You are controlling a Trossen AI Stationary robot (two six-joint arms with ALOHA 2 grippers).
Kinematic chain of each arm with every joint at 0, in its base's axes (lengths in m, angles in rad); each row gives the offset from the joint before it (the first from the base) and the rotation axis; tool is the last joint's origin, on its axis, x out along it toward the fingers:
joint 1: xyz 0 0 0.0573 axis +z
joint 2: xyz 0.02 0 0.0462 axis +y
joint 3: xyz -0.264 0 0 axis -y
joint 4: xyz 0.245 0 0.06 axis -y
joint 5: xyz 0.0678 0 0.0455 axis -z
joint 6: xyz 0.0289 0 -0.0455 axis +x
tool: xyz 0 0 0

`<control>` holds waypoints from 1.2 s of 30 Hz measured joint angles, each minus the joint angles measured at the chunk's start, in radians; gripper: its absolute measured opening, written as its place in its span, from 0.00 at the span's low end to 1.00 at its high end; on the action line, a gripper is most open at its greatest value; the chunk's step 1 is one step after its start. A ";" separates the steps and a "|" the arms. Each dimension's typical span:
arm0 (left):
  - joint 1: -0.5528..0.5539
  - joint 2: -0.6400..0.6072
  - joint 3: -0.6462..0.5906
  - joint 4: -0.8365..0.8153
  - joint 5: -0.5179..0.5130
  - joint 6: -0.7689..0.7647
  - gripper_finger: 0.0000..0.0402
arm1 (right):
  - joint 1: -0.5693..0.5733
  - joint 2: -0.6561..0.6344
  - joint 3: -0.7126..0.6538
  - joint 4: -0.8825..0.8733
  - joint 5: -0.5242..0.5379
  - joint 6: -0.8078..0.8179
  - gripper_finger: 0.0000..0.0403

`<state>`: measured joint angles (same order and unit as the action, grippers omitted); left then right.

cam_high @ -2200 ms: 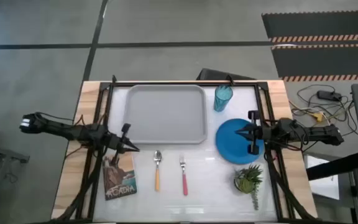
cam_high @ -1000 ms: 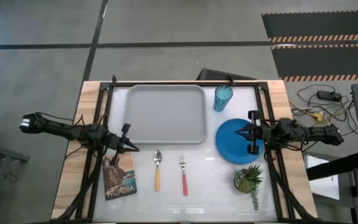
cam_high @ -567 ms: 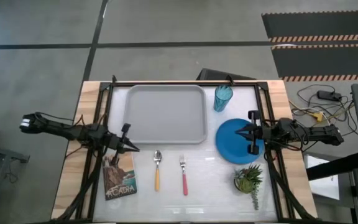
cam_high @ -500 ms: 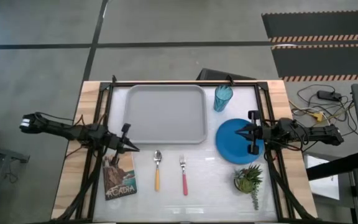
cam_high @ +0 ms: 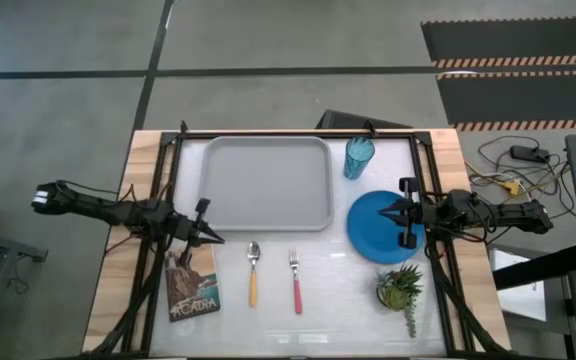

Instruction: Pick and place plate/cup/fork/spoon on tray

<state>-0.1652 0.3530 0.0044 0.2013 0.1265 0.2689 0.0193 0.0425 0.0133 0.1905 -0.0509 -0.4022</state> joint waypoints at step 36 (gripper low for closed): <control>0.006 0.089 0.046 0.657 -0.258 -0.313 0.00 | 0.000 -0.002 0.000 0.158 -0.002 0.442 0.02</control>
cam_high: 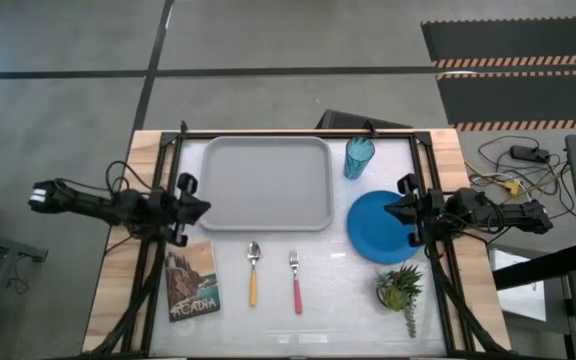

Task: Pick and place plate/cup/fork/spoon on tray
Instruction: Put the yellow spoon on the gray serving tray

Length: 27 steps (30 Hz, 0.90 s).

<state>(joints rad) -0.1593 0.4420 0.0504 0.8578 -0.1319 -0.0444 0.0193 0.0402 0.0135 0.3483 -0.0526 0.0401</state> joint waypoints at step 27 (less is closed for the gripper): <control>-0.041 0.665 0.559 -0.378 -0.093 -0.931 0.00 | 0.000 0.002 0.042 0.096 0.003 0.011 0.02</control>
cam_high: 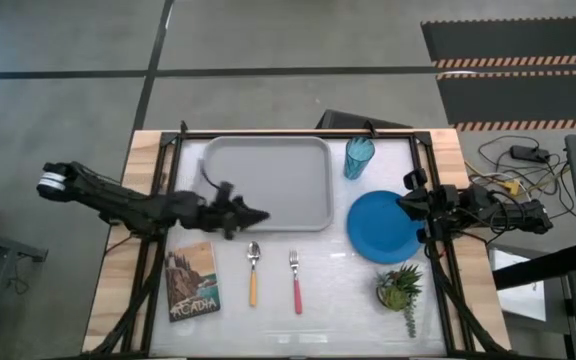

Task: Pick and place plate/cup/fork/spoon on tray
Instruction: Put the yellow spoon on the gray serving tray

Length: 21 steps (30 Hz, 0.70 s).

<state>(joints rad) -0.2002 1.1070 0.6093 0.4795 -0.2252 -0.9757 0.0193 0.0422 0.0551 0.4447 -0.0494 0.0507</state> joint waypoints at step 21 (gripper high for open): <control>-0.200 0.536 0.540 -1.099 0.266 -0.834 0.00 | 0.000 0.002 0.005 -0.052 0.000 -0.025 0.02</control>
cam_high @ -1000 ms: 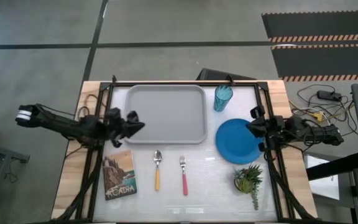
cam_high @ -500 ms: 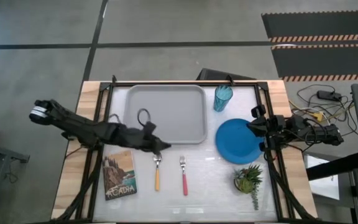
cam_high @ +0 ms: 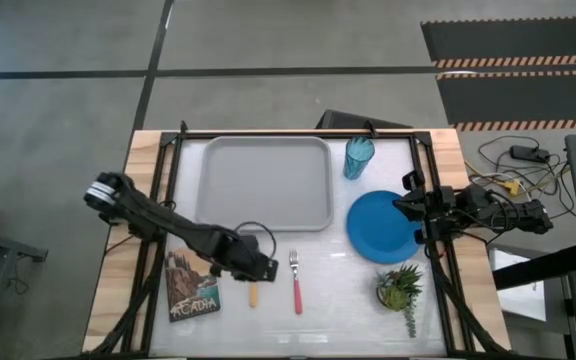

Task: Pick and place plate/cup/fork/spoon on tray
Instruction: Put the yellow spoon on the gray serving tray

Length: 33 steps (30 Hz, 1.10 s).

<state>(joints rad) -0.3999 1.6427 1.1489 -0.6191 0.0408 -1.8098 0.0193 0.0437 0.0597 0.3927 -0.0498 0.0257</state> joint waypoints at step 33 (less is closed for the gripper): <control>-0.016 0.122 0.005 -0.122 -0.163 0.040 0.39 | 0.000 0.000 0.000 0.008 0.000 -0.038 0.02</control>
<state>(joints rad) -0.4160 1.7645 1.1542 -0.7408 -0.1223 -1.7697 0.0193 0.0441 0.0597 0.4011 -0.0502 -0.0121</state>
